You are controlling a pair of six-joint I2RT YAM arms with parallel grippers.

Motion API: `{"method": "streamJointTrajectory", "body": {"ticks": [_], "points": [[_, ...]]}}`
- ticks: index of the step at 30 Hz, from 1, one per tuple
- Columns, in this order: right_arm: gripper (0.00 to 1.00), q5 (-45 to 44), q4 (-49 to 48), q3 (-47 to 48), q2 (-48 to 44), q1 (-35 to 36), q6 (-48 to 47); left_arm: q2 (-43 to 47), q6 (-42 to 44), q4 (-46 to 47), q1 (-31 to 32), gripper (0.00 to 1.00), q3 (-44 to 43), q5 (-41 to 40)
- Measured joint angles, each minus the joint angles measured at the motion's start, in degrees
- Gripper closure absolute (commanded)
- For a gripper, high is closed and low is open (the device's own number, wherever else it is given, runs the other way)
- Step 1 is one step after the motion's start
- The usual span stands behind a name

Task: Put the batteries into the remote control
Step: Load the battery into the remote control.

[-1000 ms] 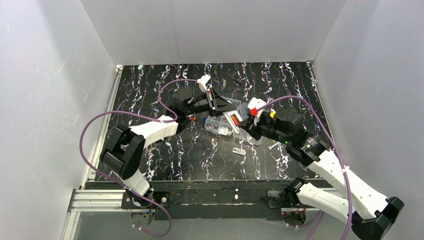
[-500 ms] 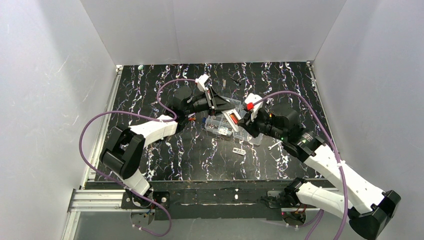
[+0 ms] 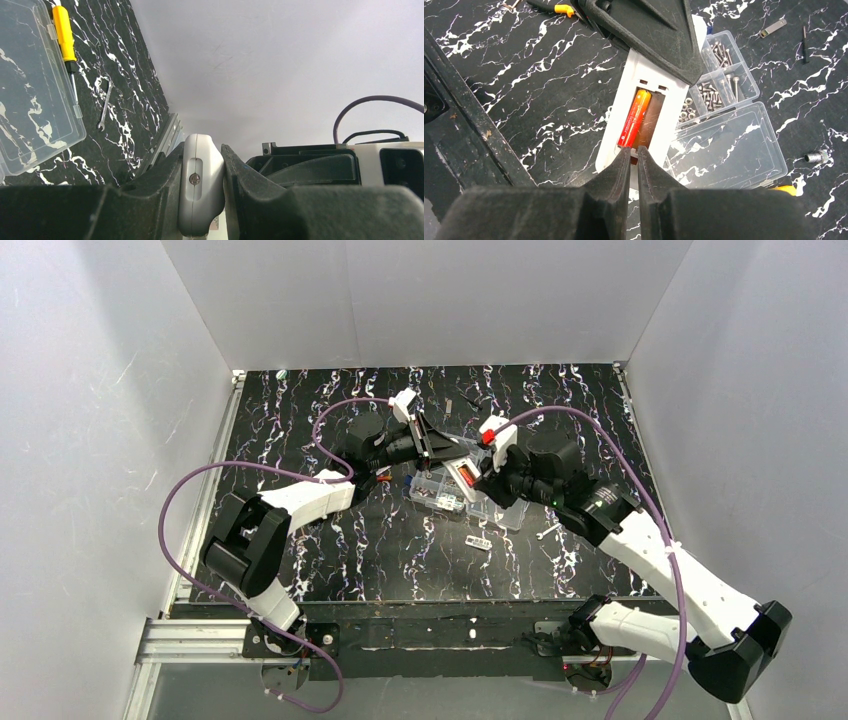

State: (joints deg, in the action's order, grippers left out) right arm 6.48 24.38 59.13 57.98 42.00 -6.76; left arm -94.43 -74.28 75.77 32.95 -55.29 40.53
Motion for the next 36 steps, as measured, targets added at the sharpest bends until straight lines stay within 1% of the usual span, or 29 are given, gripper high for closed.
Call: {"method": "streamJointTrajectory", "body": {"ticks": [11,18,23,28,31,34,36], "points": [[0.84,-0.1,5.6,5.6,7.2,0.0,3.2,-0.6,1.9,-2.4,-0.5,1.00,0.0,-1.0],[0.87,-0.5,6.7,12.9,14.2,0.0,5.1,-0.6,2.2,-3.3,0.7,1.00,0.0,0.4],[0.90,-0.5,8.6,16.5,17.0,0.0,5.7,-0.6,2.3,-3.6,0.6,1.00,0.0,0.5],[0.90,-0.5,8.8,16.2,16.4,0.0,6.1,-0.4,3.0,-5.0,0.7,1.00,0.0,0.9],[0.88,-0.5,7.3,14.4,13.7,0.0,6.1,0.5,3.8,-6.9,1.1,1.00,0.5,0.7],[0.85,-1.0,5.8,11.6,8.6,0.0,6.1,1.6,5.0,-9.2,1.3,1.00,1.5,0.3],[0.78,-2.8,4.9,10.5,4.6,-0.1,6.2,2.3,5.8,-11.3,1.2,1.00,2.3,-0.5]]}}
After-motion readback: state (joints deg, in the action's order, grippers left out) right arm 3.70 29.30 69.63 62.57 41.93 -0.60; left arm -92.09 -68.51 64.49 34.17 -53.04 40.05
